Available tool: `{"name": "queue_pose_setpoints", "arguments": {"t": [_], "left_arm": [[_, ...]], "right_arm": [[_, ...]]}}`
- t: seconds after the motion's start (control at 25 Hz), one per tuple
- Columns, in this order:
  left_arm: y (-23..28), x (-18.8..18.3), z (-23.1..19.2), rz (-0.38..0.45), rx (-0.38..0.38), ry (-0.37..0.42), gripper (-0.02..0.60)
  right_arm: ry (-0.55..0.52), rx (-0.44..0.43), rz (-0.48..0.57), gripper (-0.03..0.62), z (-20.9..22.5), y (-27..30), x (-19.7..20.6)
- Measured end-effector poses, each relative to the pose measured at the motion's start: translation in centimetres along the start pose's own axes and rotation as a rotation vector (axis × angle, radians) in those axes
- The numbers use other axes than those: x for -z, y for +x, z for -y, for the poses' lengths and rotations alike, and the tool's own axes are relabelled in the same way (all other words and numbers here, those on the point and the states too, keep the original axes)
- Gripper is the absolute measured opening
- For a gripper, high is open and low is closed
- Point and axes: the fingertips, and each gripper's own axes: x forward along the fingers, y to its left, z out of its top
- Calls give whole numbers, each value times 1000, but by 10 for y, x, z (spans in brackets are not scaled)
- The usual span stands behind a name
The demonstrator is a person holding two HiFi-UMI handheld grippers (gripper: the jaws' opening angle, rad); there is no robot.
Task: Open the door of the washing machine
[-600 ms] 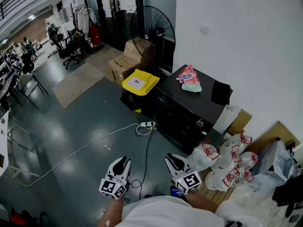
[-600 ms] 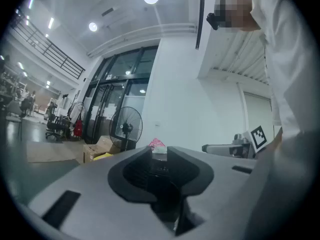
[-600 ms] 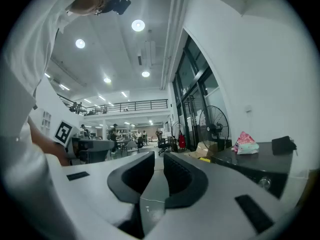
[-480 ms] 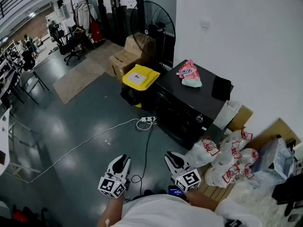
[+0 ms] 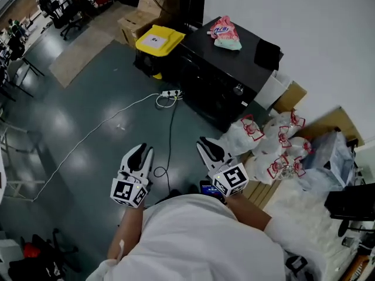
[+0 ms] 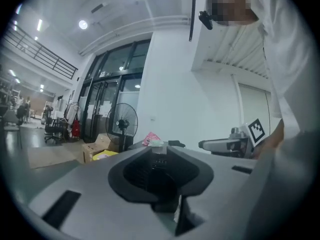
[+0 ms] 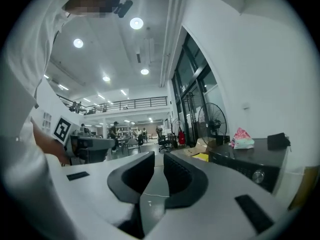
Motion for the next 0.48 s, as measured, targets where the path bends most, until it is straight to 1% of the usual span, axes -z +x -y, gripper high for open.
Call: {"name": "queue_pose_setpoints", "arguments": {"t": [0.08, 0.2, 0.32, 0.48], "left_arm": [[-4, 5, -1, -10, -7, -6, 97], [-15, 13, -1, -30, -8, -21, 97], [-24, 13, -3, -25, -3, -46, 95], [-27, 8, 3, -20, 15, -19, 92]], "right_arm": [[0, 12, -8, 77, -2, -1, 3], [19, 16, 17, 77, -10, -6, 1], [38, 21, 23, 77, -15, -7, 0], [-3, 47, 22, 66, -12, -13, -5]]}}
